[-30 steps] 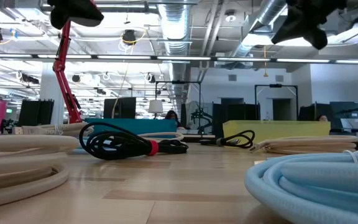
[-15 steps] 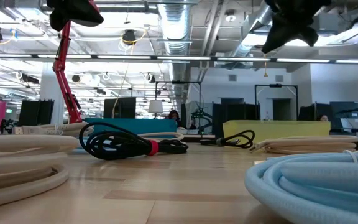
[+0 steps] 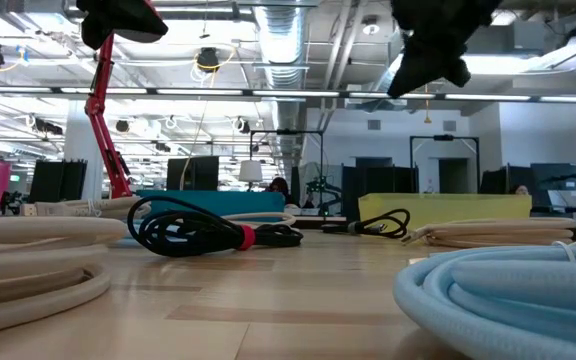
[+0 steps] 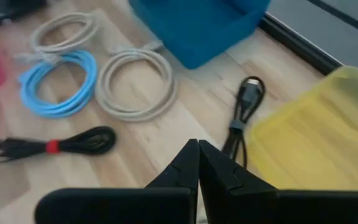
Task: Pick & Place USB Port
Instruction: Put the black charger cable into the yellow bin
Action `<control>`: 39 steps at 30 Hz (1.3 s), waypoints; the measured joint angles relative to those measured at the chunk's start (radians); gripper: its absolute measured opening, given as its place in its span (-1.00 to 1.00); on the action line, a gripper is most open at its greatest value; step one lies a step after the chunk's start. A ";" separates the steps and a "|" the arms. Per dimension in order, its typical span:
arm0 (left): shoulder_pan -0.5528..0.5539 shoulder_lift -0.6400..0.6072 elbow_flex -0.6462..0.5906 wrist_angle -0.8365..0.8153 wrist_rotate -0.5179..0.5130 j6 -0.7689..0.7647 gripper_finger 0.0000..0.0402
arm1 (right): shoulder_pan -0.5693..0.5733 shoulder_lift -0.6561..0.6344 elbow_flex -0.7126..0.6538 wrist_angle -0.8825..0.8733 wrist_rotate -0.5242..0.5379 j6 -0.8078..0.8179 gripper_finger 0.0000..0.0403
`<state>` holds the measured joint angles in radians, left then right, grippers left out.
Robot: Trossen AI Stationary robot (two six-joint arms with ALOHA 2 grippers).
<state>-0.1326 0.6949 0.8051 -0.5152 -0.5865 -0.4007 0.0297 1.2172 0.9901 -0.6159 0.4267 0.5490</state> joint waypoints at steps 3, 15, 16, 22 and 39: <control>0.000 0.000 0.000 0.000 0.000 0.000 -0.97 | -0.040 0.047 0.000 -0.005 0.004 0.119 -0.97; 0.000 0.000 0.000 0.000 0.000 0.000 -0.97 | -0.104 0.250 0.000 -0.025 -0.181 0.298 -0.30; 0.000 0.000 0.000 0.000 0.000 0.000 -0.97 | -0.103 0.265 0.000 -0.025 -0.194 0.308 -0.25; 0.000 0.000 -0.001 0.000 0.000 0.000 -0.96 | -0.087 0.340 0.000 -0.027 -0.186 0.315 -0.10; 0.000 0.000 -0.001 0.000 0.000 0.000 -0.95 | -0.118 0.550 -0.001 0.076 -0.086 0.237 -0.42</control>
<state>-0.1326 0.6949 0.8040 -0.5156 -0.5865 -0.4004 -0.0888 1.7672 0.9895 -0.5401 0.3410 0.7860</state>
